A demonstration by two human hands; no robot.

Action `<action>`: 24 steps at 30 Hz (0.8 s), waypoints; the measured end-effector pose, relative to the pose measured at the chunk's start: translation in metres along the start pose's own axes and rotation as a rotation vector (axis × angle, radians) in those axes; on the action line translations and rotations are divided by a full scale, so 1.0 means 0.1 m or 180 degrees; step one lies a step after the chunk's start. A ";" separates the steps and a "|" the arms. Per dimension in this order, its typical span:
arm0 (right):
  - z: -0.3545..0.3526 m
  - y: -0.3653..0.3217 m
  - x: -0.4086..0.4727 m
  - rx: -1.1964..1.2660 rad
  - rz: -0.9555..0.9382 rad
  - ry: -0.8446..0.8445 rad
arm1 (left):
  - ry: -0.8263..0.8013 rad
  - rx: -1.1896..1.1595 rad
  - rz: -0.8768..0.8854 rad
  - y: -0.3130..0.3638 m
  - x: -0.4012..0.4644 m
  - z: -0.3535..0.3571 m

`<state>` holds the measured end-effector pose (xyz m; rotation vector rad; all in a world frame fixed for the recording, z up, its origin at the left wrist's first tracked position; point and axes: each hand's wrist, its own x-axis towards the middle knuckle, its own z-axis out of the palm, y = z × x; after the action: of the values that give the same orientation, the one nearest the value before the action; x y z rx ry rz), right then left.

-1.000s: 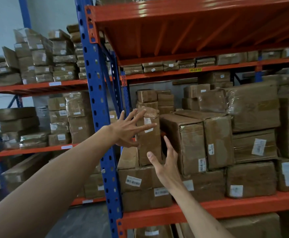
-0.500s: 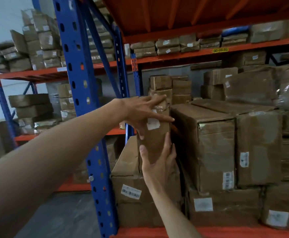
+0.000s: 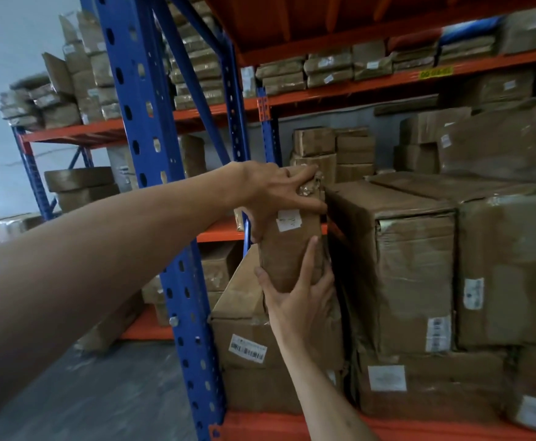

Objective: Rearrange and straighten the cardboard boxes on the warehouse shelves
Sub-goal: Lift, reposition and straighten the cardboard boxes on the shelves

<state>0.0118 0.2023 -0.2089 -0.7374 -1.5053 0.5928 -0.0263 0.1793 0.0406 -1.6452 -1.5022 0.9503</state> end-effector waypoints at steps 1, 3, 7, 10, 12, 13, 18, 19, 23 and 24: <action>-0.02 0.00 0.02 -0.0044 -0.0034 -0.0021 | 0.0071 0.0001 -0.0008 0.00 0.00 0.00; -0.06 -0.01 0.04 -0.0113 -0.0104 -0.0084 | 0.0142 -0.0065 -0.0026 0.01 -0.03 0.02; -0.21 -0.08 0.09 -0.0381 -0.0432 -0.0098 | 0.0150 -0.0447 -0.0355 -0.06 -0.22 0.12; -0.40 -0.18 0.23 -0.0692 -0.0926 -0.0262 | 0.0280 -0.0964 -0.0720 -0.13 -0.45 0.26; -0.53 -0.28 0.40 -0.0998 -0.1370 -0.0388 | 0.0454 -0.1377 -0.0972 -0.16 -0.64 0.35; -0.60 -0.33 0.49 -0.1138 -0.1576 -0.0491 | 0.0577 -0.1601 -0.1103 -0.15 -0.74 0.40; -0.95 -0.45 0.81 -0.1790 -0.2354 -0.1349 | 0.1062 -0.2762 -0.1845 0.36 -1.04 0.73; -0.99 -0.43 0.82 -0.1922 -0.2517 -0.1493 | 0.1123 -0.2970 -0.1999 0.56 -1.06 0.82; -1.01 -0.23 0.74 -0.2407 -0.3165 -0.1927 | 0.0902 -0.3203 -0.2542 1.33 -1.09 1.14; -1.00 -0.16 0.70 -0.2428 -0.3272 -0.1926 | 0.0890 -0.3019 -0.2557 1.46 -1.09 1.21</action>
<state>0.1096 0.2378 -0.1437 -0.2202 -2.4281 -0.6398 -0.0679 0.0620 -0.1389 -1.3788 -2.2788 -0.4902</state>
